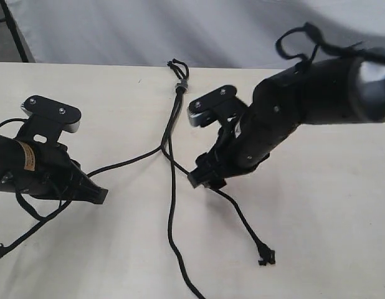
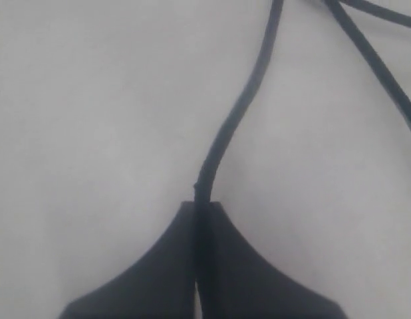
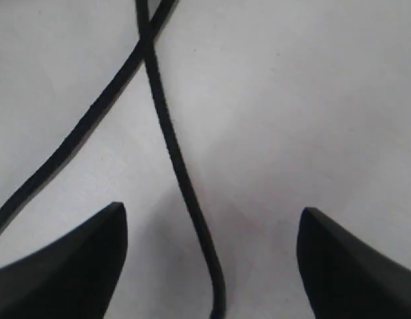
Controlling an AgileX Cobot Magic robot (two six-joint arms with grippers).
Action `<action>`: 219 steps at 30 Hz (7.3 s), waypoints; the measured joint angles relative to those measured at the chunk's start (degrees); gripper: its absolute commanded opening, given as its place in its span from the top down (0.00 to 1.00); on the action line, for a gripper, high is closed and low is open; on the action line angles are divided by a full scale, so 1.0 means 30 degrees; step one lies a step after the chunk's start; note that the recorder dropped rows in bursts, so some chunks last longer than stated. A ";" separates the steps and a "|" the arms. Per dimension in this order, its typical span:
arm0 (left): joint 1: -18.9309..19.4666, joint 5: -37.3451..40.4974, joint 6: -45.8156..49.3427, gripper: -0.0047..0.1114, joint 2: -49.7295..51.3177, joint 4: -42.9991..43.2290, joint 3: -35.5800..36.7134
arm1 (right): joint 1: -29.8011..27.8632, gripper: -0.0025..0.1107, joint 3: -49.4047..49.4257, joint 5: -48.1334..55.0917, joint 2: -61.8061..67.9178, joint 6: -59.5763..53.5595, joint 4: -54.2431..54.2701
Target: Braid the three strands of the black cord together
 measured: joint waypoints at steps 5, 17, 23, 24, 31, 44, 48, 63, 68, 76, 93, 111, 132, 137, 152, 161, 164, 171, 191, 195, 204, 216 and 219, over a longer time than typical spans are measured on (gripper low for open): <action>0.0000 -0.0041 0.0000 0.96 0.0000 0.0000 0.0000 | 0.0733 0.38 -0.0270 -0.1280 0.1697 -0.0100 0.0000; 0.0000 -0.0078 0.0000 0.96 0.0000 0.0000 0.0000 | 0.0230 0.97 -0.0950 -0.1961 0.3279 0.0018 -0.0529; 0.0000 -0.0078 0.0000 0.96 0.0000 0.0000 0.0000 | -0.0929 0.97 -0.0993 -0.1266 0.0901 0.0257 -0.0529; 0.0000 -0.0078 0.0000 0.96 0.0000 0.0000 0.0000 | -0.1195 0.97 -0.1024 -0.1127 0.0244 0.0274 -0.0529; 0.0000 0.0591 -0.0044 0.96 -0.1130 0.0853 0.0000 | -0.3927 0.97 -0.1024 0.0149 -0.2655 0.0724 -0.0529; 0.3443 -0.0156 -0.1131 0.96 -0.2228 0.1064 0.0844 | -0.4861 0.92 0.0641 0.0060 -0.0283 0.1274 -0.0495; 0.4288 -0.2057 -0.1505 0.96 -0.2228 0.1064 0.1780 | -0.4861 0.68 0.0641 -0.0118 0.0407 0.1633 -0.0495; 0.4288 -0.2881 -0.1798 0.96 -0.1904 0.0787 0.2198 | -0.2327 0.44 0.0716 0.1353 -0.1238 -0.0399 0.1799; 0.4288 -0.3083 -0.1921 0.96 0.0307 0.0588 0.2198 | 0.2582 0.44 0.0716 0.1887 -0.0967 -0.0786 0.2147; 0.4288 -0.3156 -0.2440 0.72 0.1132 0.0498 0.2198 | 0.5686 0.63 0.0716 0.1315 0.1685 -0.0786 0.2192; 0.4288 -0.3003 -0.2678 0.61 0.1144 0.0498 0.2198 | 0.5249 0.98 -0.1979 0.4676 -0.0482 0.2442 -0.5511; 0.4288 -0.3003 -0.2706 0.61 0.1144 0.0498 0.2198 | -0.1395 0.98 -0.2147 0.4547 0.1149 0.5811 -0.9900; 0.4288 -0.3120 -0.2706 0.61 0.1144 0.0498 0.2198 | -0.0903 0.98 -0.2365 0.5195 0.4167 0.3805 -0.7247; 0.4288 -0.3120 -0.2706 0.61 0.1144 0.0498 0.2198 | 0.1091 0.98 -0.2408 0.6138 0.4051 0.2987 -0.6086; 0.4288 -0.3120 -0.2706 0.61 0.1144 0.0498 0.2198 | 0.9302 0.98 -0.2220 0.6810 0.1446 0.5527 -0.9406; 0.4288 -0.3120 -0.2706 0.61 0.1144 0.0498 0.2198 | 0.6544 0.98 -0.2220 0.8113 -0.2427 0.9824 -1.5339; 0.4288 -0.3120 -0.2706 0.61 0.1144 0.0498 0.2198 | 0.4543 0.98 -0.2220 0.8113 -0.2675 1.0114 -1.5158; 0.4288 -0.3120 -0.2706 0.61 0.1144 0.0498 0.2198 | 0.0843 0.98 -0.2146 0.7722 -0.2183 1.0156 -1.3137; 0.4288 -0.3120 -0.2706 0.61 0.1144 0.0498 0.2198 | -0.2603 0.98 -0.0283 0.4852 0.3134 1.0185 -1.2133; 0.4288 -0.3120 -0.2706 0.61 0.1144 0.0498 0.2198 | -0.2603 0.98 -0.0319 0.4905 0.3597 1.0147 -1.2258; 0.4288 -0.3244 -0.2706 0.61 0.1144 0.0498 0.2198 | -0.2603 0.93 -0.0319 0.4987 0.3784 1.1170 -1.3367; 0.4288 -0.3464 -0.2706 0.61 0.1144 0.0498 0.2198 | -0.1196 0.19 -0.0565 0.7633 0.3542 1.3636 -1.6334; 0.4288 -0.3464 -0.2706 0.61 0.1144 0.0498 0.2198 | -0.0729 0.19 -0.0565 0.7382 0.2273 1.4109 -1.5737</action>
